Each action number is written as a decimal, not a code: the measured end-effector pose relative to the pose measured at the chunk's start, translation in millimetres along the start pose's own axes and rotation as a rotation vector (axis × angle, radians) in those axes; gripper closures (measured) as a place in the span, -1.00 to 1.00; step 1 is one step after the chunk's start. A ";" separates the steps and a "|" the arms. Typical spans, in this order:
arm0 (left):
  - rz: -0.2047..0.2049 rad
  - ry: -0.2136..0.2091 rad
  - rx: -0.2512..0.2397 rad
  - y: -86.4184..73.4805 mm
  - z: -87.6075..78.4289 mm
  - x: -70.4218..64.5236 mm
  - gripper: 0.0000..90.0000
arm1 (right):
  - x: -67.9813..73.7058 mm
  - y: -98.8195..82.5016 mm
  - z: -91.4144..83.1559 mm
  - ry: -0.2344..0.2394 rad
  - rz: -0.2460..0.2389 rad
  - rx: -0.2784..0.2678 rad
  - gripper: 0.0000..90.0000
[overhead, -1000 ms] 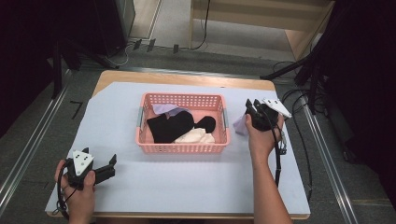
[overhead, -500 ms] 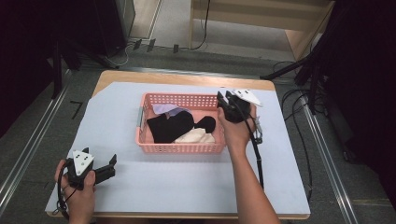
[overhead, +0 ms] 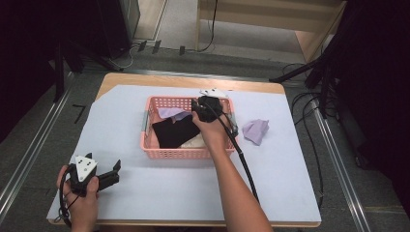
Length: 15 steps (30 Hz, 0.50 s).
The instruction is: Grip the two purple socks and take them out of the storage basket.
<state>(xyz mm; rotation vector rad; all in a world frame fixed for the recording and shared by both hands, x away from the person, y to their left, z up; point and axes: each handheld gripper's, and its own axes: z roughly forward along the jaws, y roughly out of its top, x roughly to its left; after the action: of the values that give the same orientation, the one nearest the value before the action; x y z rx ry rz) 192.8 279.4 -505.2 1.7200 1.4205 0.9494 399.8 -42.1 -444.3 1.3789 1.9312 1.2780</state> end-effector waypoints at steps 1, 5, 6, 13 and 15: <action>0.002 -0.001 0.003 0.1 -0.1 0.2 -0.82 | 1.9 -0.9 3.1 0.008 0.006 0.009 0.51; -0.001 0.000 0.000 0.0 0.3 0.1 -0.82 | 7.6 -6.9 20.0 0.028 -0.005 0.064 0.51; -0.002 0.000 0.000 0.0 0.3 0.1 -0.82 | 9.0 -7.6 24.5 0.029 -0.012 0.088 0.51; 0.001 -0.003 0.004 0.1 0.5 0.4 -0.82 | 9.3 -9.8 44.0 0.046 -0.027 0.179 0.37; 0.002 -0.003 0.005 0.2 0.4 0.4 -0.82 | 9.6 -11.6 49.3 0.047 -0.027 0.206 0.32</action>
<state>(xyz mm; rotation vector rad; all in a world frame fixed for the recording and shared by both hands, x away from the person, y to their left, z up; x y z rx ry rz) 193.3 279.7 -505.2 1.7264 1.4204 0.9449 428.2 -13.4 -476.3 1.4257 2.1568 1.1332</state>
